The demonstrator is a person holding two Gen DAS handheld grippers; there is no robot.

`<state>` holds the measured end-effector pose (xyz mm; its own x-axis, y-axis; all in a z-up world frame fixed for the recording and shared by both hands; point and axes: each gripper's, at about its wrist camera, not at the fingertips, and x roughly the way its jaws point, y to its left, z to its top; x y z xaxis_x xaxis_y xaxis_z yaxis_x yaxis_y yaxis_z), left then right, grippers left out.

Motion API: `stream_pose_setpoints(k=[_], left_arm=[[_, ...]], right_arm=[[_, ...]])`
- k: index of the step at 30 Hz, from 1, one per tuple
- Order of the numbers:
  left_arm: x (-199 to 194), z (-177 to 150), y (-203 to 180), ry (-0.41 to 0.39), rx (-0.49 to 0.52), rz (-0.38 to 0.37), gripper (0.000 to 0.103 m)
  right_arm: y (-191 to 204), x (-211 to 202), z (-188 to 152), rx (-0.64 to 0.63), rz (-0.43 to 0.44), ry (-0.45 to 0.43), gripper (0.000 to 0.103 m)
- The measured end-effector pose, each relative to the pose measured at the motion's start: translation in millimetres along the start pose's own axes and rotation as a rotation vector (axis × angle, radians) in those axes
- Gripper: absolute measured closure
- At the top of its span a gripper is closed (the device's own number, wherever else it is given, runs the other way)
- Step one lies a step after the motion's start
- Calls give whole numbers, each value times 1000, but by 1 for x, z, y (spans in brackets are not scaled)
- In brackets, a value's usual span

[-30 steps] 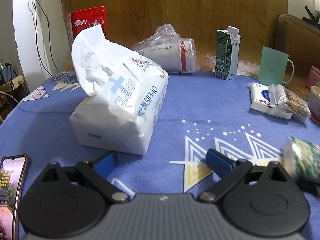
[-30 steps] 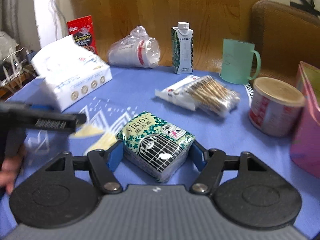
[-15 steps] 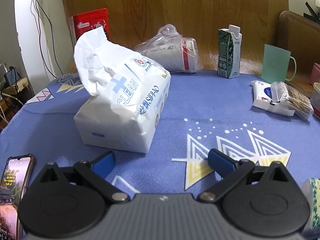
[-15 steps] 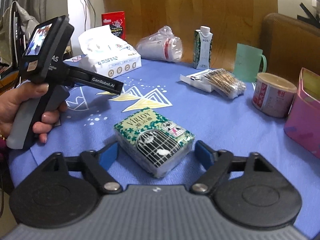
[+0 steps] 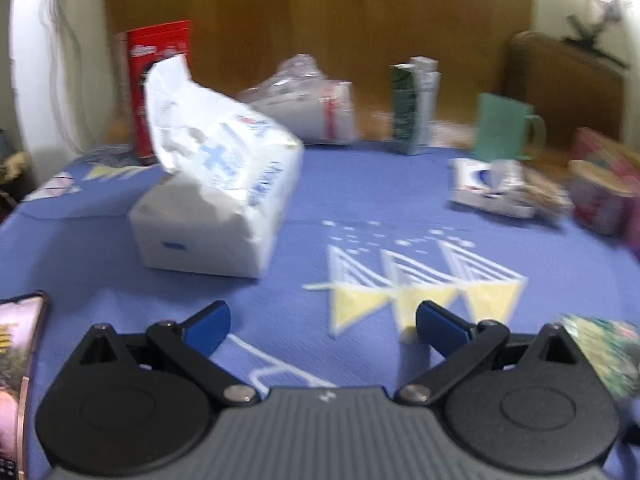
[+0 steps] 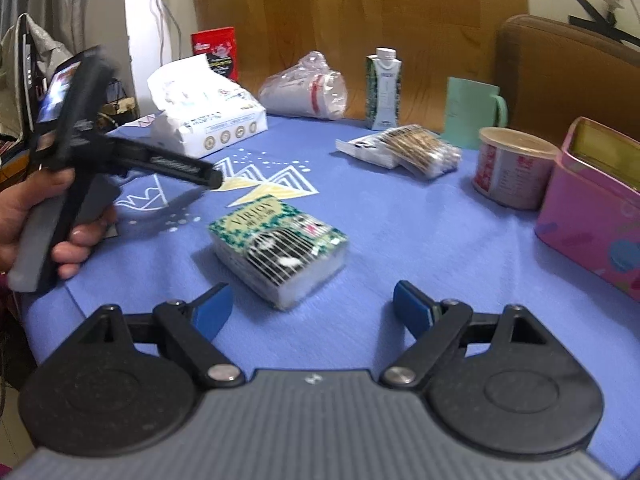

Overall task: Organize soft objects
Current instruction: 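Carry the tissue pack over the tin, lower it in, open the right tool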

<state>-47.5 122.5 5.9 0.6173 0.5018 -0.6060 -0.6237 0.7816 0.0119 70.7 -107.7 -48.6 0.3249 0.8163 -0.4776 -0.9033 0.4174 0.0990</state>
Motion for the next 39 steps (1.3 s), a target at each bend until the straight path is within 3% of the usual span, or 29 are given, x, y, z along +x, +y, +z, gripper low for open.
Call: stream_pose_setpoints(k=[5, 7, 10, 14, 18, 20, 22, 29, 39], left_arm=[[-19, -10, -10, -15, -5, -230, 4], [-23, -15, -22, -4, 8, -277, 18], [-26, -16, -35, 12, 11, -333, 30], [-24, -12, -47, 61, -40, -469, 30], [-28, -11, -63, 66, -22, -532, 30], [-23, -11, -72, 102, -21, -571, 43], [-20, -15, -84, 128, -2, -552, 51], [-25, -16, -152, 154, 129, -624, 51], [-35, -28, -305, 174, 416, -781, 43]], right_arm=[[-1, -1, -1, 10, -12, -5, 15], [1, 1, -1, -5, -17, -5, 17], [5, 3, 1, -44, -24, -7, 27], [9, 9, 5, -86, -15, -10, 39], [8, 13, 8, -93, -5, -9, 42], [8, 11, 7, -93, -2, -12, 45], [6, 7, 5, -96, -8, -14, 47], [-31, -29, -15, -40, -80, -23, 47], [-98, -117, -72, 99, -320, -52, 47]])
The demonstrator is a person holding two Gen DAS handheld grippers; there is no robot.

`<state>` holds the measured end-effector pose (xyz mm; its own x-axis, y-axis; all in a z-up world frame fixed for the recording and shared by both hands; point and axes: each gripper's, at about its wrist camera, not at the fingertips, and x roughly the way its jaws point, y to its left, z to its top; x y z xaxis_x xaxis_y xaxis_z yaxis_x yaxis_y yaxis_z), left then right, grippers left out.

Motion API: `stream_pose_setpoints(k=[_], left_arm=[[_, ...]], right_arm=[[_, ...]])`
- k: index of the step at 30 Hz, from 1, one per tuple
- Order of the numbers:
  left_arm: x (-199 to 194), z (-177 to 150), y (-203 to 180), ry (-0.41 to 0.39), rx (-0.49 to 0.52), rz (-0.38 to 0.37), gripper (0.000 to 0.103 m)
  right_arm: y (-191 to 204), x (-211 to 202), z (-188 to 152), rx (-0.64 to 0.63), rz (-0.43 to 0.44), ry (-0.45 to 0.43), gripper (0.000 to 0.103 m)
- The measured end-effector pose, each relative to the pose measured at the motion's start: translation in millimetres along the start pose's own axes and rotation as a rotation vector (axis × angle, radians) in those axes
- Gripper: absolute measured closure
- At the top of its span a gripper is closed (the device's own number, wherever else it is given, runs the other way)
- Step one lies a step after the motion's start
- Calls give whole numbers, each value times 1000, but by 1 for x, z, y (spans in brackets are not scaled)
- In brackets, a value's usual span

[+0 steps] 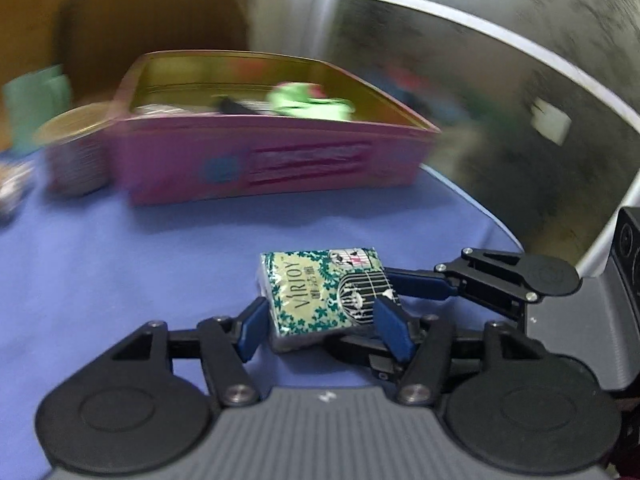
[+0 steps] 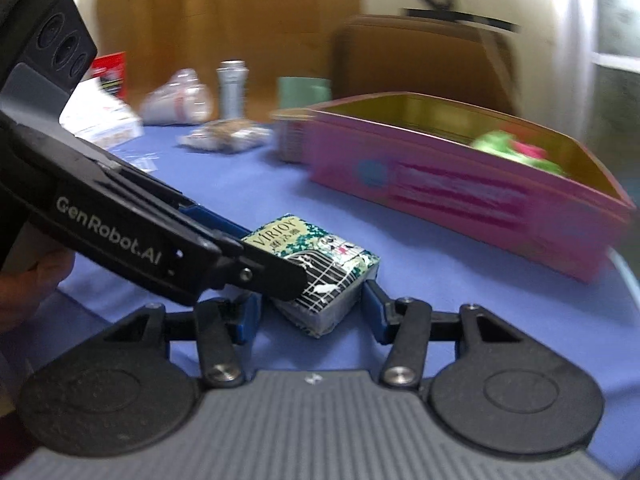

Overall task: Organize soft objects
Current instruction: 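Carry the tissue pack over the tin, lower it in, open the right tool, then grasp the bag of cotton swabs with the right tool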

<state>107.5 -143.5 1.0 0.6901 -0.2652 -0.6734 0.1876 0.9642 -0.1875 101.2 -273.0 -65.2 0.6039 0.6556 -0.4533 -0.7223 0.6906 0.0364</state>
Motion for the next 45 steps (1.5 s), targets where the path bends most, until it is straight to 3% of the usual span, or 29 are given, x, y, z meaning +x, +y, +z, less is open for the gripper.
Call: stream_pose_setpoints(k=[4, 8, 13, 17, 20, 25, 27, 29, 32, 36, 45], left_arm=[[23, 8, -36, 15, 91, -25, 39], [30, 19, -54, 15, 109, -39, 39], [11, 71, -62, -130, 149, -32, 39], [30, 118, -58, -166, 170, 23, 39], [64, 145, -43, -106, 117, 60, 39], [105, 166, -17, -20, -25, 121, 20], [108, 168, -10, -36, -46, 163, 17], [107, 169, -3, -67, -60, 220, 4], [97, 169, 6, -108, -90, 289, 3], [72, 162, 13, -150, -105, 298, 3], [14, 109, -12, -231, 1, 314, 3]], right_arm=[[-29, -17, -16, 45, -61, -16, 47], [-47, -27, -23, 77, -88, -38, 48], [-67, -43, 8, 76, -134, -196, 49], [-92, -32, 46, 71, -180, -254, 49], [-119, -6, 68, 88, -168, -189, 49], [-157, 43, 92, 204, -94, -28, 48], [-159, 59, 99, 196, -119, 14, 48], [-154, 74, 106, 163, -166, 37, 48], [-149, 84, 107, 151, -244, 36, 46], [-151, 77, 105, 187, -275, -25, 27], [-110, 18, 68, 235, -313, -204, 27]])
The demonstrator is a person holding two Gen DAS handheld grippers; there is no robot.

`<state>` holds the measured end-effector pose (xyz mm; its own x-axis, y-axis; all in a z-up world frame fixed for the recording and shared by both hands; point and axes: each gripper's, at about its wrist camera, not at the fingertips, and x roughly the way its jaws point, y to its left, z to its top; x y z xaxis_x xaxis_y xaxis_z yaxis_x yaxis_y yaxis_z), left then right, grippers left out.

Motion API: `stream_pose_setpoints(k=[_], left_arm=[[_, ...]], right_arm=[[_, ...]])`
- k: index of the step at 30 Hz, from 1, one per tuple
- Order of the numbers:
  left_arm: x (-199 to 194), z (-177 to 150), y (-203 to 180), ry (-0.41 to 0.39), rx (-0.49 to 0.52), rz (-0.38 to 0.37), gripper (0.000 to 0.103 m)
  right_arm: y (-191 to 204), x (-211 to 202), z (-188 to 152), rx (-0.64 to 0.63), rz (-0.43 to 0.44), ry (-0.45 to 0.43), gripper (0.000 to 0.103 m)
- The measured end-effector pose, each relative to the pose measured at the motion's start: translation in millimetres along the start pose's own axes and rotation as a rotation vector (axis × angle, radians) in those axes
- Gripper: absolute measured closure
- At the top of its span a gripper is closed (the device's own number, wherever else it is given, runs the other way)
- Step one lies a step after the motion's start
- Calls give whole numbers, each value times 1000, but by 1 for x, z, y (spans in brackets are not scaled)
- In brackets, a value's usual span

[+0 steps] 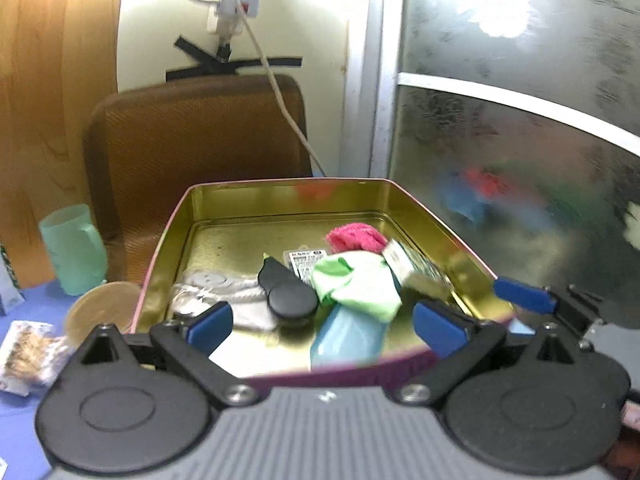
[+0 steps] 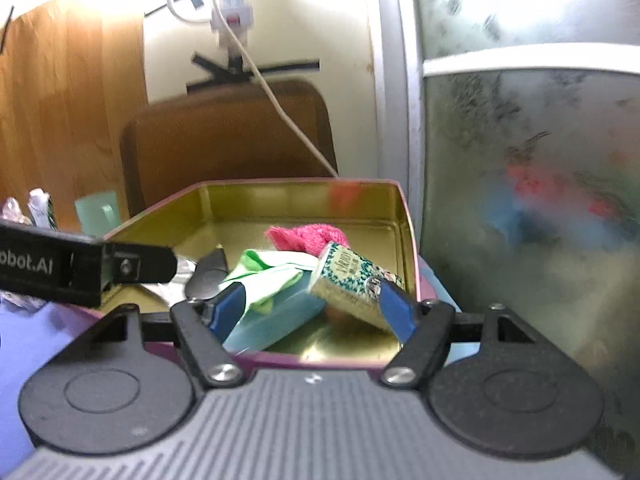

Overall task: Organize soft objects
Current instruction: 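Grasp the bag of cotton swabs with the right tool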

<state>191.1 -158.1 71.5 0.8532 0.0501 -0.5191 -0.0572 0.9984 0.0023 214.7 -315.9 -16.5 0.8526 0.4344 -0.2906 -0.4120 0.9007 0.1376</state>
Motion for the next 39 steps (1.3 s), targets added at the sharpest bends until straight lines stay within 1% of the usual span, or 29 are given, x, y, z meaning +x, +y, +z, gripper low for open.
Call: stream_pose_setpoints(k=[3, 5, 7, 9, 12, 13, 14, 16, 17, 20, 21, 23, 24, 25, 26, 27, 29, 31, 33, 34, 35, 37, 39], left_arm=[[-24, -25, 5, -13, 22, -5, 3], [-33, -43, 13, 7, 38, 4, 3], [-38, -64, 27, 53, 61, 48, 3], [-38, -83, 46, 121, 69, 112, 3], [-44, -105, 82, 191, 22, 184, 4], [-49, -111, 98, 198, -5, 201, 0], [-56, -116, 113, 190, -35, 210, 0], [-70, -122, 142, 182, -74, 271, 0], [-76, -124, 157, 181, -94, 309, 0], [-87, -129, 200, 170, -143, 410, 0], [-92, -131, 216, 163, -159, 456, 0], [-96, -136, 239, 148, -166, 590, 0], [-100, -137, 256, 150, -222, 607, 0], [-103, -139, 272, 153, -289, 603, 0], [-108, -141, 287, 144, -389, 576, 1], [-114, -143, 291, 111, -424, 571, 0], [-116, -142, 292, 100, -438, 572, 1], [-116, -142, 289, 102, -425, 579, 1], [-117, -141, 289, 95, -431, 567, 1], [-119, -142, 290, 89, -438, 562, 1], [-121, -142, 290, 82, -445, 557, 1], [-121, -149, 294, 73, -454, 551, 1], [-120, -151, 296, 66, -461, 543, 1]], right_arm=[[12, -24, -18, 0, -13, -47, 27], [21, -34, -28, -3, -15, -44, 27], [31, -35, -39, 4, 9, 9, 27], [44, -22, -46, -2, 69, 112, 28], [73, -6, -53, -55, 157, 220, 36], [84, -2, -54, -75, 189, 240, 36], [97, -1, -55, -108, 209, 239, 36], [127, 3, -58, -191, 278, 249, 37], [140, 5, -58, -219, 312, 251, 40], [182, 13, -57, -291, 419, 263, 43], [196, 18, -55, -311, 454, 268, 44], [220, 30, -52, -344, 499, 277, 44], [233, 40, -47, -362, 519, 289, 45], [242, 49, -41, -365, 539, 295, 47], [250, 56, -36, -363, 543, 283, 48], [258, 63, -27, -365, 534, 251, 47], [277, 79, -11, -372, 520, 195, 46], [296, 103, 3, -375, 502, 184, 44], [312, 131, 11, -378, 457, 211, 43], [319, 145, 13, -380, 437, 238, 43], [322, 157, 12, -373, 430, 268, 40], [324, 172, 12, -337, 453, 322, 34], [325, 169, 11, -344, 467, 336, 35]])
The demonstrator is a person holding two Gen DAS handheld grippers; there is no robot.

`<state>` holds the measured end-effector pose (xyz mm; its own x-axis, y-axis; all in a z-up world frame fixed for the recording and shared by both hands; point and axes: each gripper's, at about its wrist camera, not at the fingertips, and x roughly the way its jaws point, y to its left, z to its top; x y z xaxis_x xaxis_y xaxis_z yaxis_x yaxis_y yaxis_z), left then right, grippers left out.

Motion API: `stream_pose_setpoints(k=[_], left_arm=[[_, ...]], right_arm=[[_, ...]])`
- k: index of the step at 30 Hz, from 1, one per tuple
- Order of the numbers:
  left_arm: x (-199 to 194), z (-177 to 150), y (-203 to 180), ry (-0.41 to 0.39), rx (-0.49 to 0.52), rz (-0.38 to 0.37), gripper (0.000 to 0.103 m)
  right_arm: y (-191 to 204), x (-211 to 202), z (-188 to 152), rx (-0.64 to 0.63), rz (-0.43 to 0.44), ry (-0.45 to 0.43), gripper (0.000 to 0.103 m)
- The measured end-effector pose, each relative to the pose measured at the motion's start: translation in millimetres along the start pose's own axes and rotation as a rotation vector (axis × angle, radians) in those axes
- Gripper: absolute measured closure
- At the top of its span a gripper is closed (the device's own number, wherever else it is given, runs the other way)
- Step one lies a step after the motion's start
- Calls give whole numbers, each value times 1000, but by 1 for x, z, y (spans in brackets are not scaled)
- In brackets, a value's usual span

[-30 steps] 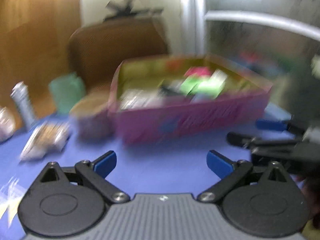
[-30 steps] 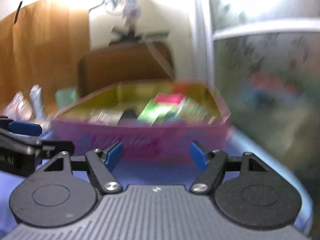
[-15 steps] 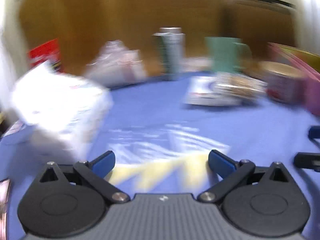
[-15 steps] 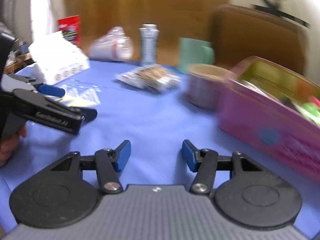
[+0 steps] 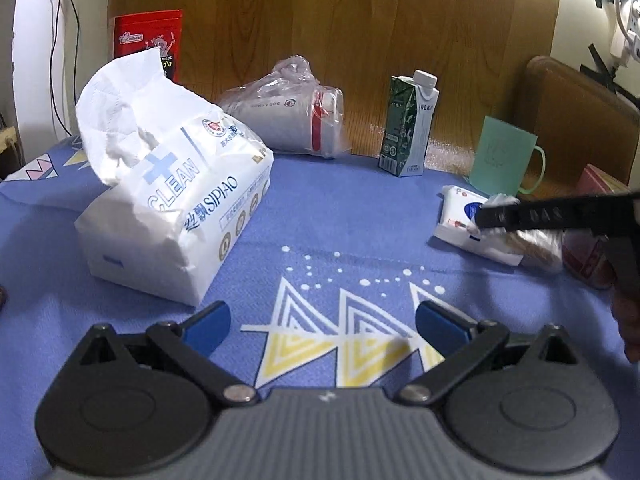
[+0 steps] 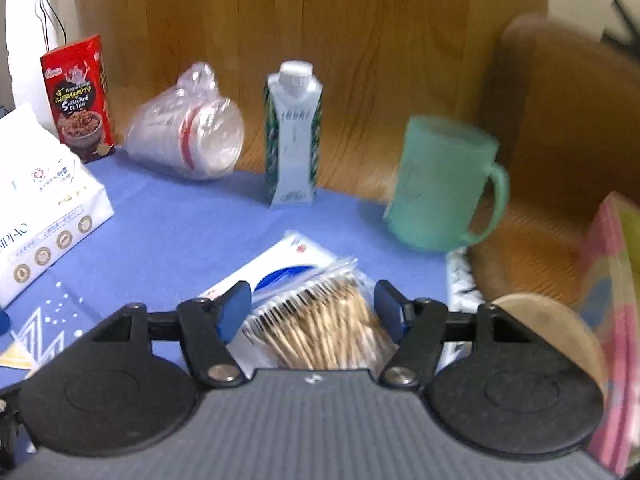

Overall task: Organize soft objects
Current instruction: 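Grasp the bag of cotton swabs with the right tool, then carry the cotton swab bag into the tin and open the right tool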

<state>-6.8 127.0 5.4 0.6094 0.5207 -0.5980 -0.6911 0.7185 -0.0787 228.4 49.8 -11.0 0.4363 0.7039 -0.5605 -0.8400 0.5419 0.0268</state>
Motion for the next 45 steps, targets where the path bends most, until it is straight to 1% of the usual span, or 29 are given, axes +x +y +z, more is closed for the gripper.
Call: stream_pose_setpoints(k=[2, 3, 5, 8, 10, 11, 12, 13, 14, 16, 17, 19, 20, 22, 23, 25, 27, 28, 29, 30, 32, 36, 38, 40, 41, 42, 43, 45], left_arm=[[0, 0, 2, -2, -8, -11, 1], [0, 0, 3, -4, -12, -17, 1], [-1, 0, 5, -6, -22, -28, 1], [-2, 0, 7, -8, -26, -37, 1], [-2, 0, 7, -7, -16, -44, 1], [-2, -1, 6, -8, -11, -49, 1], [-4, -2, 6, -11, -6, -59, 1], [-6, -3, 6, -14, -2, -75, 2], [-8, -4, 6, -16, 1, -96, 3], [-13, -5, 5, -18, 12, -141, 11], [-17, -7, 4, -16, 6, -168, 12], [-25, -14, 3, -2, -43, -255, 19], [-29, -17, 1, 3, -60, -303, 21], [-37, -22, -9, 13, -54, -368, 30], [-40, -24, -17, 23, -40, -394, 33], [-40, -26, -33, 54, 1, -429, 42], [-38, -28, -47, 89, 17, -464, 46], [-36, -30, -53, 106, 13, -484, 45], [-36, -33, -58, 99, 11, -483, 45], [-37, -35, -63, 96, 22, -479, 44], [-38, -38, -69, 111, 30, -503, 44], [-47, -48, -91, 126, 70, -538, 44], [-54, -55, -107, 135, 104, -571, 43], [-59, -63, -125, 138, 153, -603, 38], [-63, -68, -139, 136, 190, -620, 36], [-65, -72, -151, 136, 225, -631, 32], [-69, -78, -167, 126, 280, -634, 29], [-75, -89, -196, 104, 374, -636, 27]], right_arm=[[10, -17, -12, -35, 56, 16, 38], [13, -23, -18, -28, 94, 30, 37], [24, -44, -40, -57, 148, 39, 38], [45, -81, -75, -109, 177, -2, 37], [49, -104, -90, -107, 209, -22, 35], [48, -114, -96, -91, 217, -30, 30], [45, -125, -103, -64, 207, -58, 20], [42, -135, -110, -42, 190, -90, 15], [39, -142, -116, -30, 176, -110, 11], [35, -145, -124, -26, 158, -89, 11], [34, -145, -129, -20, 155, -73, 11], [33, -143, -135, -3, 165, -53, 12], [35, -143, -137, -6, 160, -63, 12], [39, -142, -140, -28, 143, -68, 12], [43, -141, -140, -40, 140, -73, 12], [47, -143, -141, -71, 146, -82, 19], [47, -145, -141, -78, 152, -91, 32], [46, -146, -142, -76, 155, -96, 36], [45, -146, -142, -73, 151, -99, 42], [43, -147, -143, -72, 147, -102, 47], [38, -151, -147, -72, 143, -103, 50], [27, -166, -159, -67, 127, -108, 52], [19, -177, -170, -50, 113, -119, 52], [8, -190, -182, -21, 94, -129, 51], [1, -197, -190, -5, 84, -136, 51], [-5, -203, -196, 10, 74, -143, 51], [-11, -209, -202, 19, 58, -150, 51], [-21, -223, -216, 26, 14, -166, 51]])
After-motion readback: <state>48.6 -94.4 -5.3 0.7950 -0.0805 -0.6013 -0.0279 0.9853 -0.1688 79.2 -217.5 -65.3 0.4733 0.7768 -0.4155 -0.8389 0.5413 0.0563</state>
